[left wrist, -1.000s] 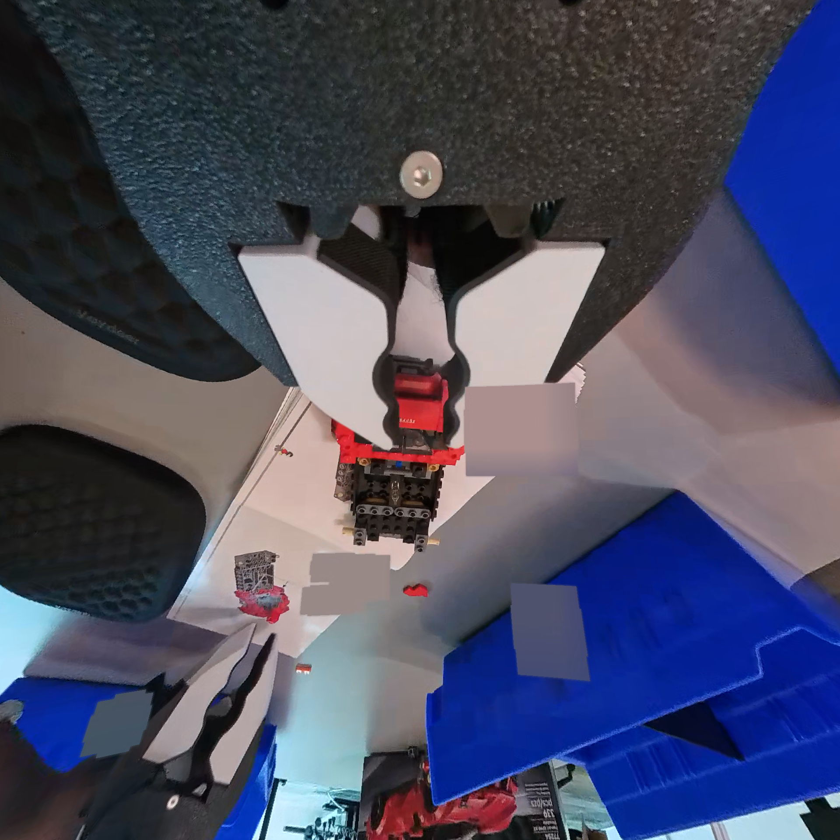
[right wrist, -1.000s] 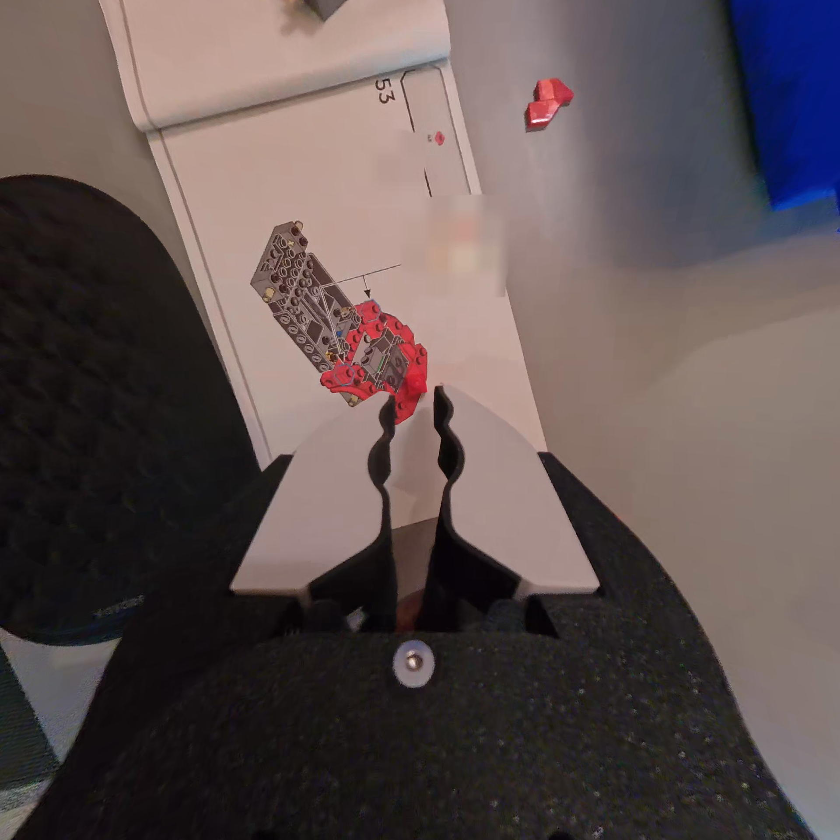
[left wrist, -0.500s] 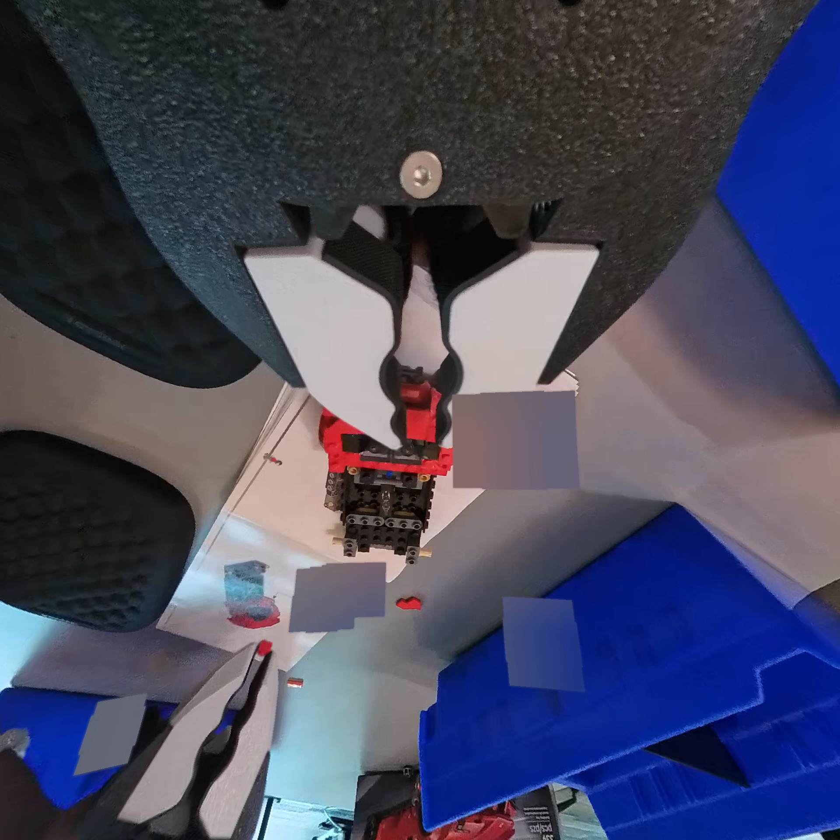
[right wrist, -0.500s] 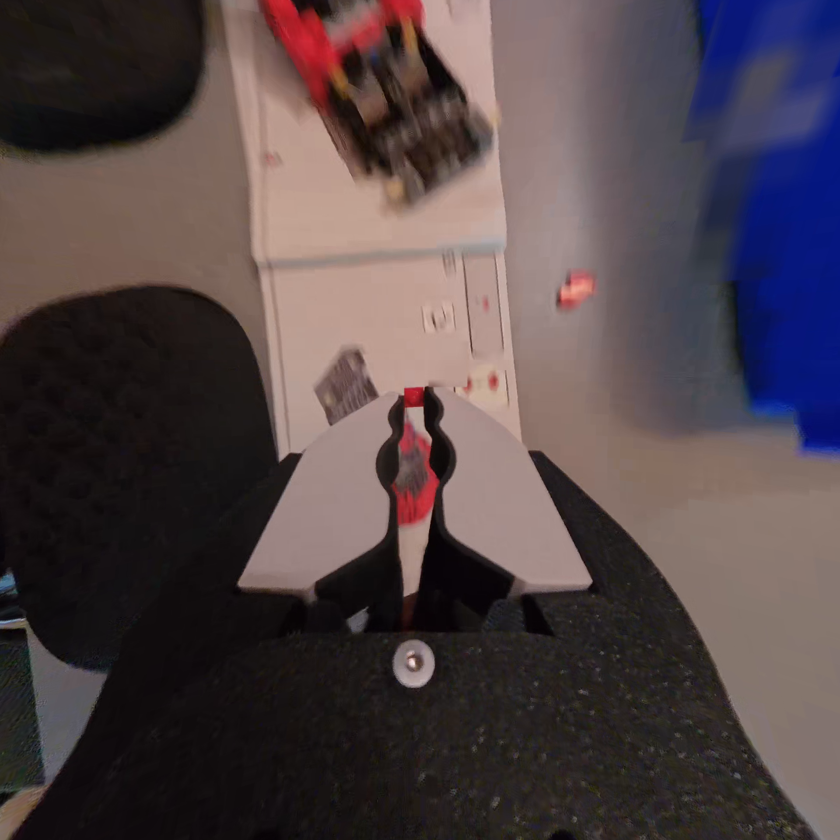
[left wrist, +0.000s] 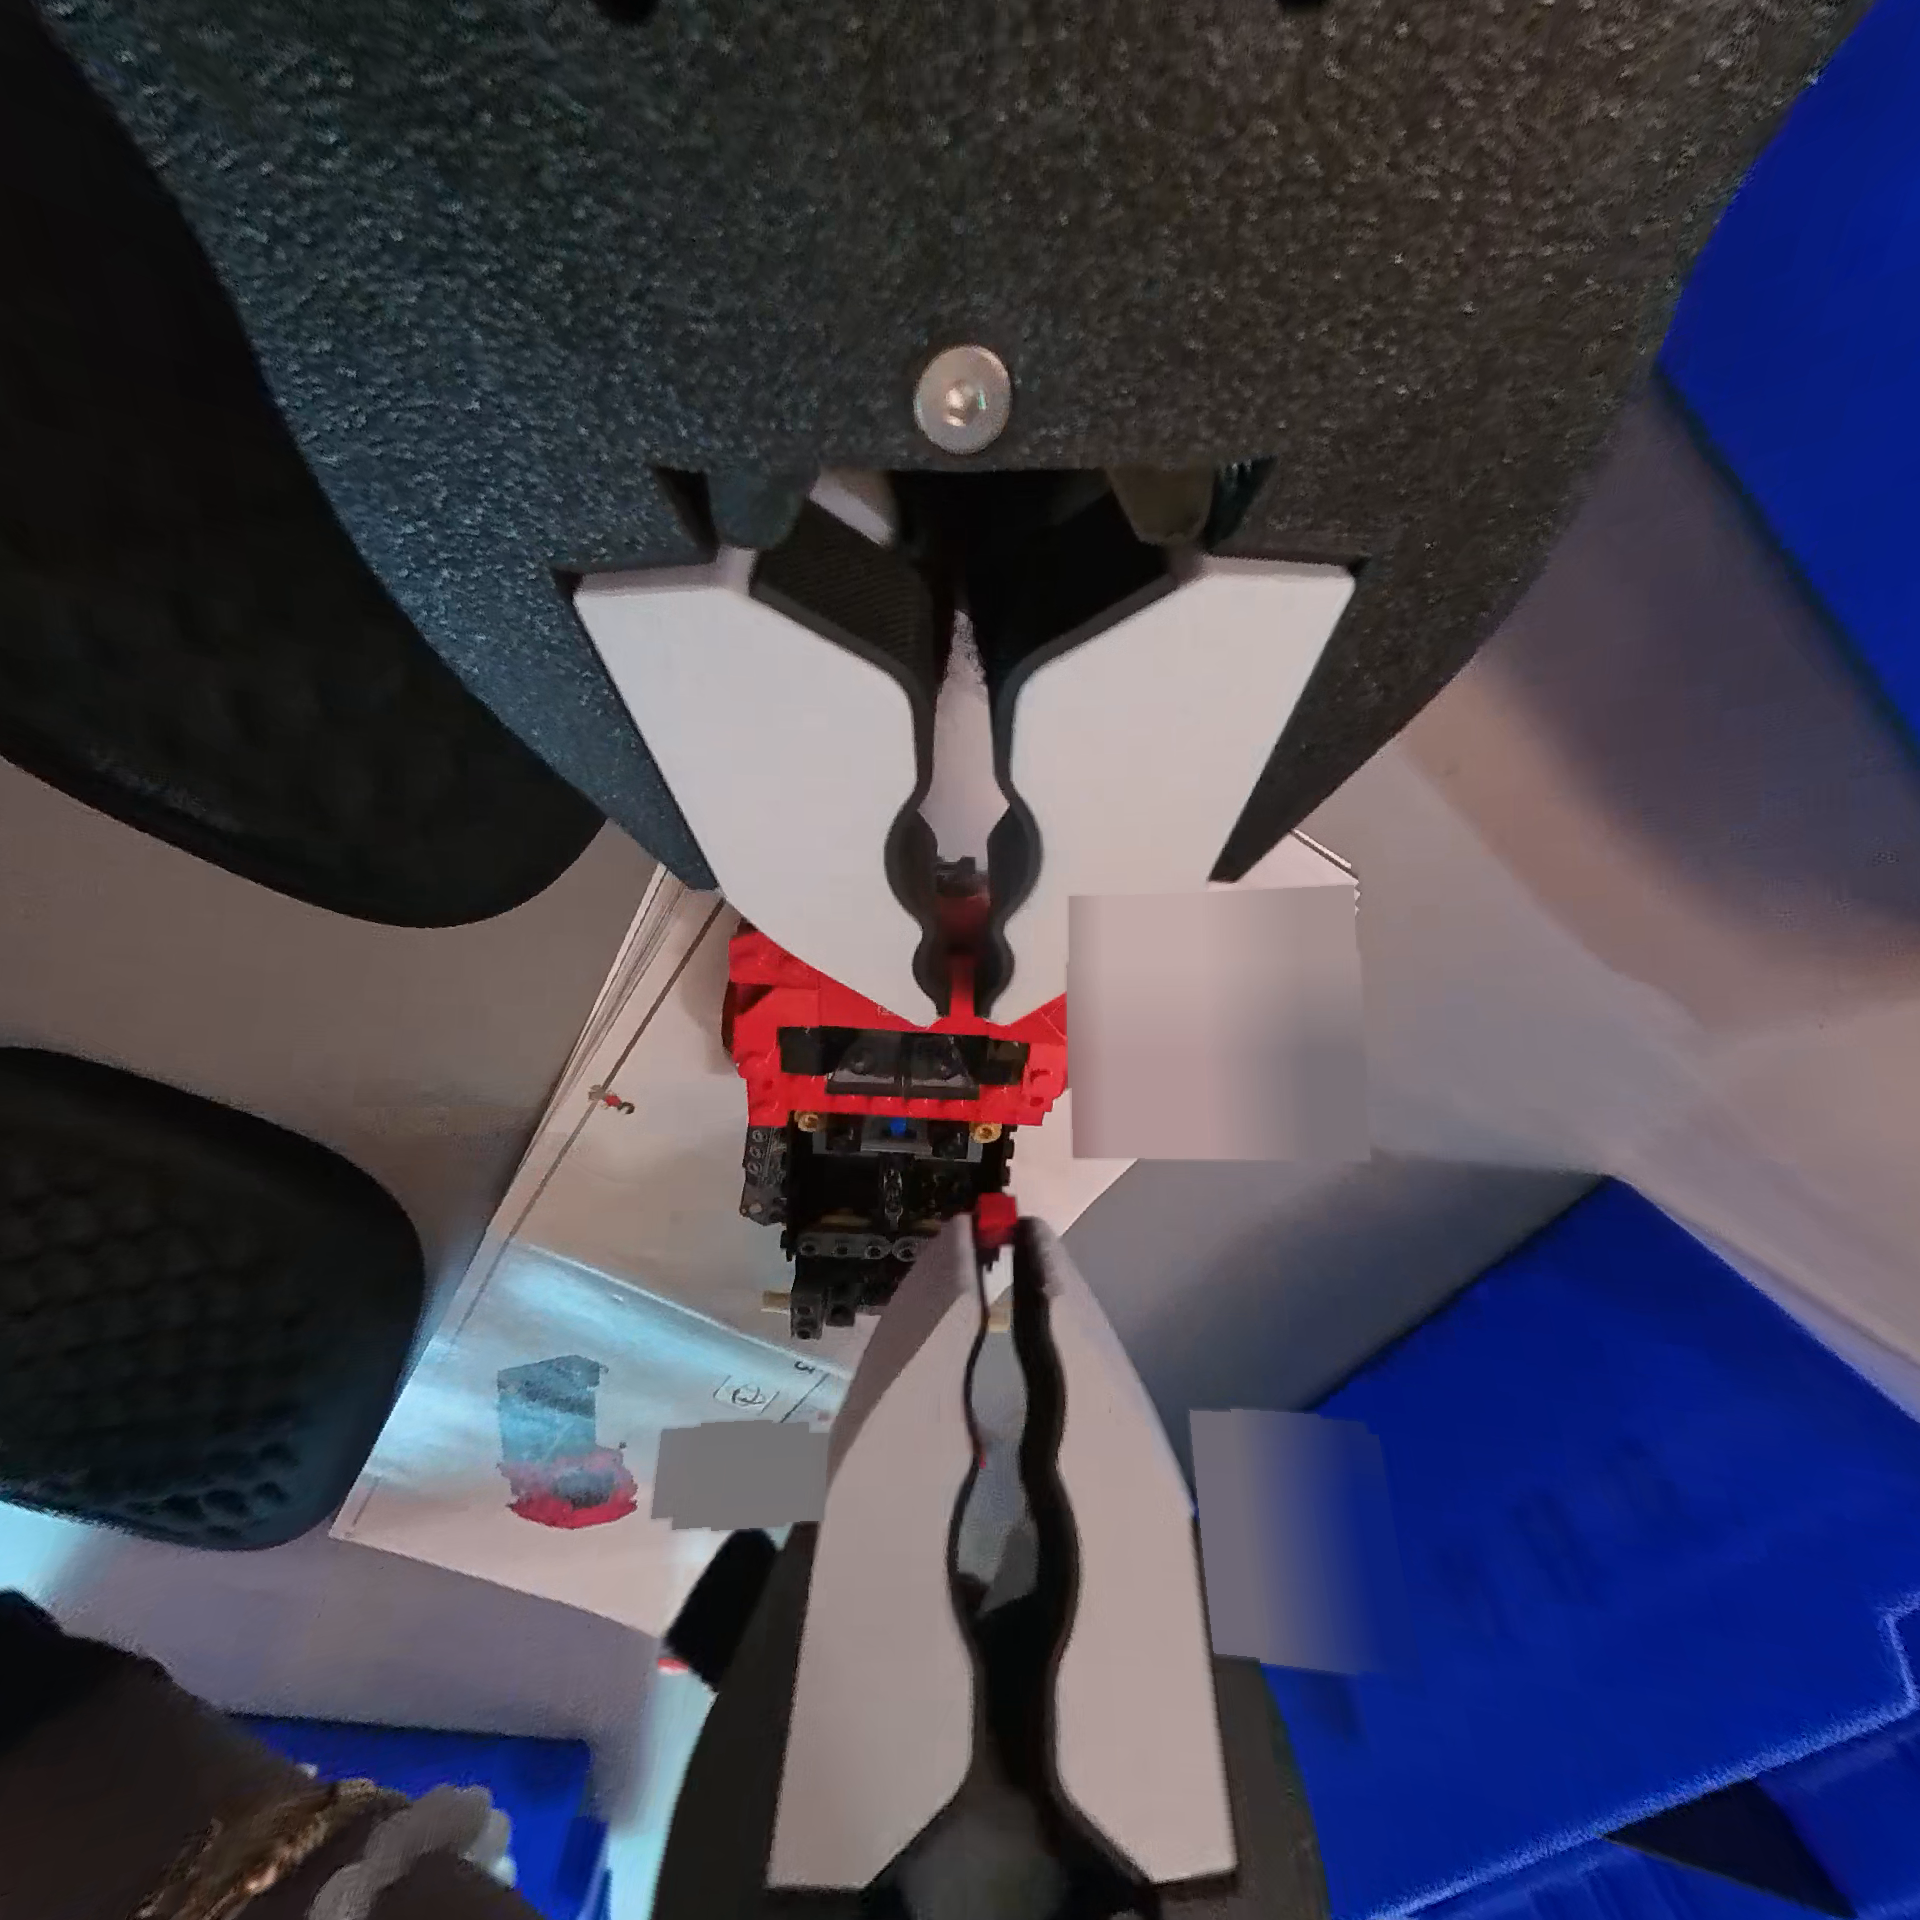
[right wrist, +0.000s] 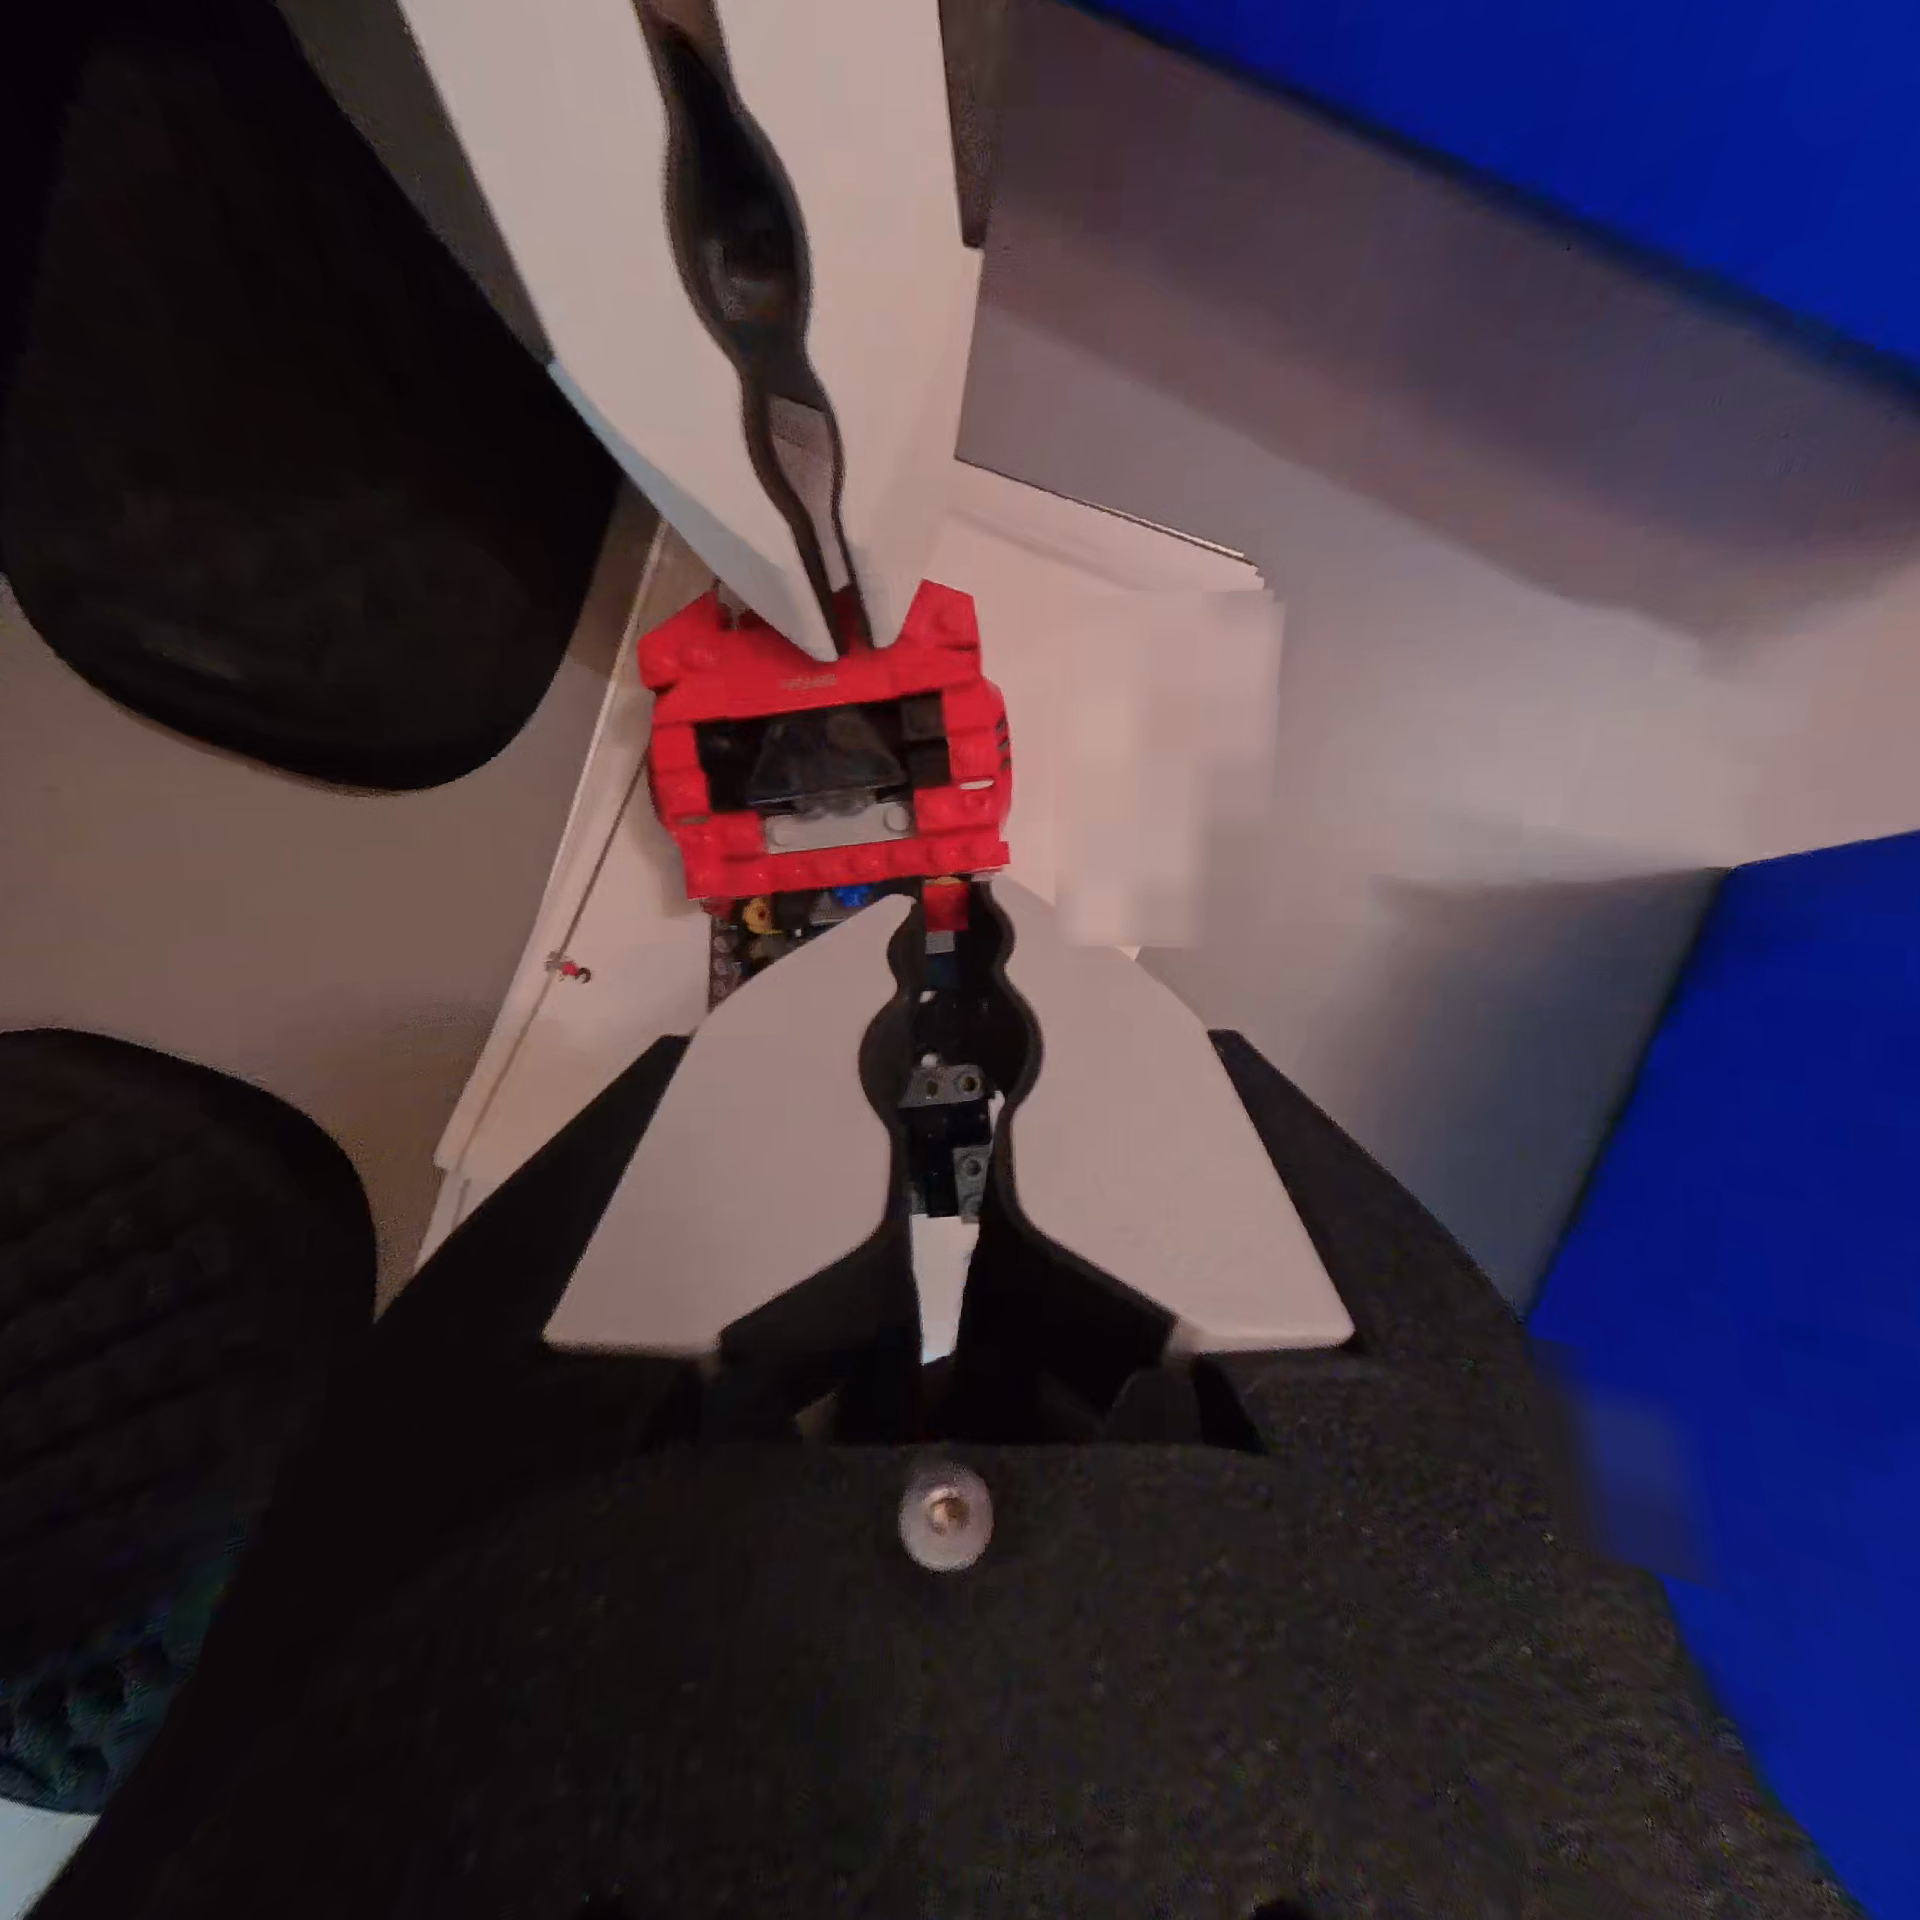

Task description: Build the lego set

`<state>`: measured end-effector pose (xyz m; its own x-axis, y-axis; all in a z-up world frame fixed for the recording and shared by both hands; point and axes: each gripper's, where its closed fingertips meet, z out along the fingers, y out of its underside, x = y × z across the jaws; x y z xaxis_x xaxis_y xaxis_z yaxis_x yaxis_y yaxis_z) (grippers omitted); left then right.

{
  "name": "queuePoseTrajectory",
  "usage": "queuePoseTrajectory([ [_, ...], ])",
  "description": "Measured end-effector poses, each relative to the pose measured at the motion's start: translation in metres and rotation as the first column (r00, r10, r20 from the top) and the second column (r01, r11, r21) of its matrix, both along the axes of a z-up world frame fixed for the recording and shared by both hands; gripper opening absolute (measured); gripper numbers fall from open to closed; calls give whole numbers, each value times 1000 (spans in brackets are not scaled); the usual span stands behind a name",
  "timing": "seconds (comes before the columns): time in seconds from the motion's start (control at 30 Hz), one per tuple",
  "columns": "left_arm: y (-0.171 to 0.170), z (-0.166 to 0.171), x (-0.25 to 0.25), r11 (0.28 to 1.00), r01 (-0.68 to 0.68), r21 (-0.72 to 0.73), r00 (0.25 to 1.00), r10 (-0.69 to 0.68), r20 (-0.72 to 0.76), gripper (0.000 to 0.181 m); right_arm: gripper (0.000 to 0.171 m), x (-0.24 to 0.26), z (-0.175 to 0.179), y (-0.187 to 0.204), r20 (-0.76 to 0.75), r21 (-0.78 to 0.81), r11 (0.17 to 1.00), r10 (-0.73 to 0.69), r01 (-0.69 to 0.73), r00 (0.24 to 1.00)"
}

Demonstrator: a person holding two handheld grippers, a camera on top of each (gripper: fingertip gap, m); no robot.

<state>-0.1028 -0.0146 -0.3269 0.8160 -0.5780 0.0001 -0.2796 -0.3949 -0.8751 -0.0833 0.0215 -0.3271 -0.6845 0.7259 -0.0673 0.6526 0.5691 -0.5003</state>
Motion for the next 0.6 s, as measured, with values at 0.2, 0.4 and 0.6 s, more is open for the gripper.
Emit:
queuePoseTrajectory([
  [0.2,0,-1,1,1000,7,-3,1000,-7,1,2,7,-8,-8,-5,45,27,999,44,-46,998],
  [0.4,0,-1,2,1000,12,-2,1000,-12,1,1,7,-14,-14,-4,76,32,998,50,-53,996],
  [0.6,0,-1,2,1000,14,-4,1000,-14,5,0,7,-18,-6,-9,53,30,997,67,-68,996],
])
